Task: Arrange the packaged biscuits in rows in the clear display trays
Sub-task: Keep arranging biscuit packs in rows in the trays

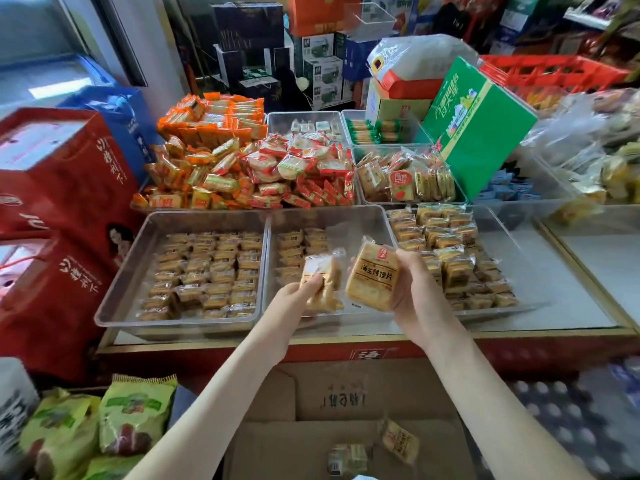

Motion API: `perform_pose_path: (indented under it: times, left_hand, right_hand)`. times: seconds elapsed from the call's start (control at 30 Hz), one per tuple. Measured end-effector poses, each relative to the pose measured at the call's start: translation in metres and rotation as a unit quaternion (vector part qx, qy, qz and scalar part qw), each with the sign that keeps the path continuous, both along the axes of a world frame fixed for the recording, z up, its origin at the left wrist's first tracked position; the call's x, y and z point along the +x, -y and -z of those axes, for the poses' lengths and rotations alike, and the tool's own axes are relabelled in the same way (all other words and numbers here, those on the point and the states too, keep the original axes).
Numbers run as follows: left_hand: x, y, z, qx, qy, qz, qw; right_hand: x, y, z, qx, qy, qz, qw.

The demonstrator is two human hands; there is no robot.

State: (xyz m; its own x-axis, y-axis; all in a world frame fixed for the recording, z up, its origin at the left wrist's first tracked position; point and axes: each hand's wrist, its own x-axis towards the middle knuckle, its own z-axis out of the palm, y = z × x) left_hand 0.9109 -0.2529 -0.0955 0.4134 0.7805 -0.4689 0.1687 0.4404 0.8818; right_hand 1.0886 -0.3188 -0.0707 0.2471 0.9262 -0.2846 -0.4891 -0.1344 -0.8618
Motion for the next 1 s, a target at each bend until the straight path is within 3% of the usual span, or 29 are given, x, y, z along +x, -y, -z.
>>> perform_pose_path:
  times: [0.13, 0.3, 0.53, 0.8, 0.9, 1.0]
  left_hand:
    - [-0.011, 0.006, 0.003, 0.033, -0.018, -0.003, 0.999]
    - [-0.017, 0.014, -0.004, 0.006, 0.073, 0.006, 0.997]
    - [-0.030, 0.018, -0.007, 0.111, -0.066, 0.051, 0.990]
    - [-0.042, 0.029, 0.001, 0.123, -0.032, 0.094, 0.987]
    - [-0.045, 0.030, 0.001, 0.121, -0.025, 0.118, 0.985]
    - [-0.046, 0.028, -0.004, 0.124, -0.024, 0.114, 0.985]
  right_hand:
    - [-0.012, 0.001, -0.008, 0.030, 0.070, -0.021, 0.997]
    - [-0.028, -0.001, -0.004, 0.032, 0.190, -0.019, 0.981]
    - [-0.039, 0.002, -0.002, -0.008, 0.246, -0.070, 0.967]
    - [-0.031, 0.000, -0.023, -0.047, 0.411, -0.135, 0.900]
    - [-0.032, -0.004, -0.027, -0.054, 0.410, -0.101, 0.905]
    - [-0.034, -0.006, -0.022, -0.054, 0.331, -0.078, 0.939]
